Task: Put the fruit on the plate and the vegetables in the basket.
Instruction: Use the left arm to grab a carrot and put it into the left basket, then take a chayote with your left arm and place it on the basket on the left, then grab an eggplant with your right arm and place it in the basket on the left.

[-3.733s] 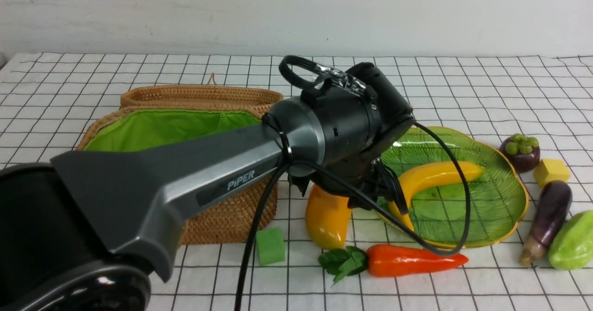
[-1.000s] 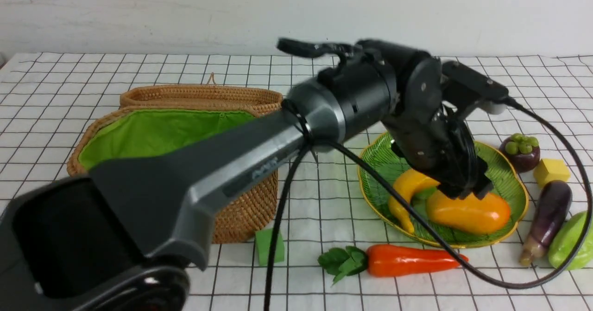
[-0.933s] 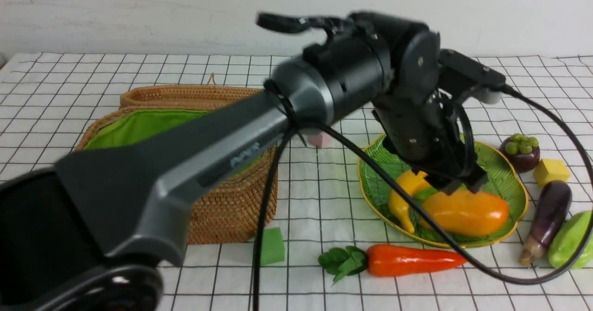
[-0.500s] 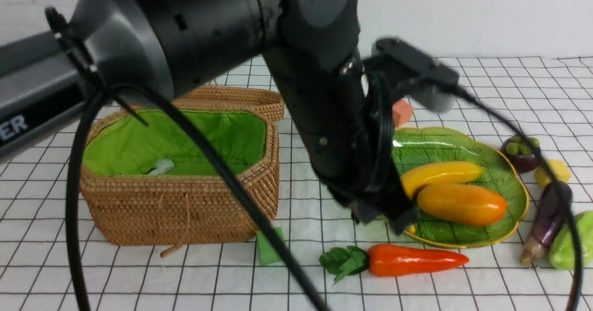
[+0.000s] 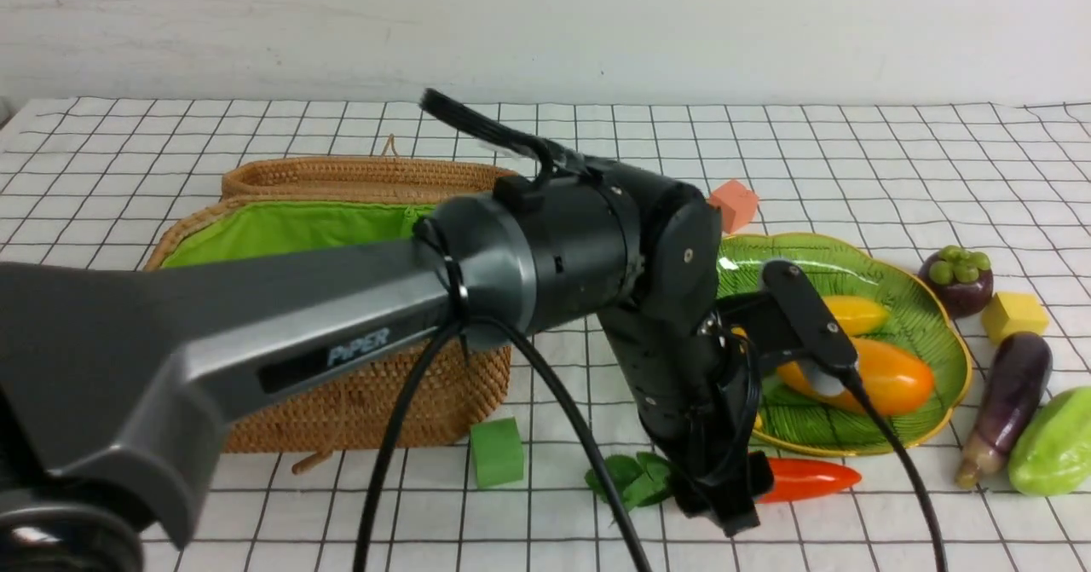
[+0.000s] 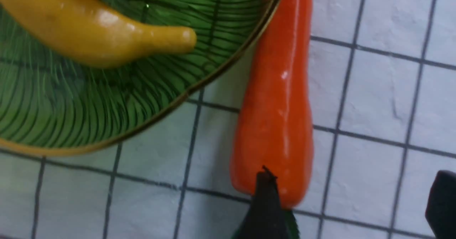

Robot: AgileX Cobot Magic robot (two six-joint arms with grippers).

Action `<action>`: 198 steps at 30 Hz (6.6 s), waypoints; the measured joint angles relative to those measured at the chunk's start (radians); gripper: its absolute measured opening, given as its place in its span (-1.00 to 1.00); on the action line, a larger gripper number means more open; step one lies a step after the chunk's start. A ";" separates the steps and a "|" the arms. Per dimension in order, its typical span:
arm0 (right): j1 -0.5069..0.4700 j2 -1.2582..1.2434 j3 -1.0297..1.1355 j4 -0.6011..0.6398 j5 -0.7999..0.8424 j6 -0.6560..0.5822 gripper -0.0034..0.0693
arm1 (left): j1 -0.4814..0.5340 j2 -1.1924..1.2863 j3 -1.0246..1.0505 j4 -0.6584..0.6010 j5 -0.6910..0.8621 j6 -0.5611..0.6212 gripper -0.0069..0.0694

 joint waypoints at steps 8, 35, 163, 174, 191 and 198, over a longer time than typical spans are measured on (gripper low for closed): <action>0.000 0.000 0.000 0.021 0.003 -0.013 -0.26 | 0.000 0.086 0.000 0.004 -0.107 0.062 0.58; 0.000 0.010 0.000 0.076 -0.191 -0.102 -0.26 | -0.080 -0.255 0.000 0.252 0.312 -0.078 0.20; -0.535 1.400 -0.484 0.391 -0.500 -0.347 0.37 | -0.162 -1.408 0.760 0.423 0.022 -0.962 -0.85; -0.125 1.575 -0.873 0.660 -0.701 -0.791 0.37 | -0.162 -1.415 0.760 0.724 0.186 -1.338 -0.85; -0.070 1.566 -0.919 0.633 -0.583 -0.885 0.86 | -0.162 -1.415 0.760 0.669 0.168 -1.345 -0.85; -0.263 1.314 -0.932 0.282 -0.092 -0.405 -0.04 | -0.162 -1.415 0.760 0.644 0.023 -1.281 -0.85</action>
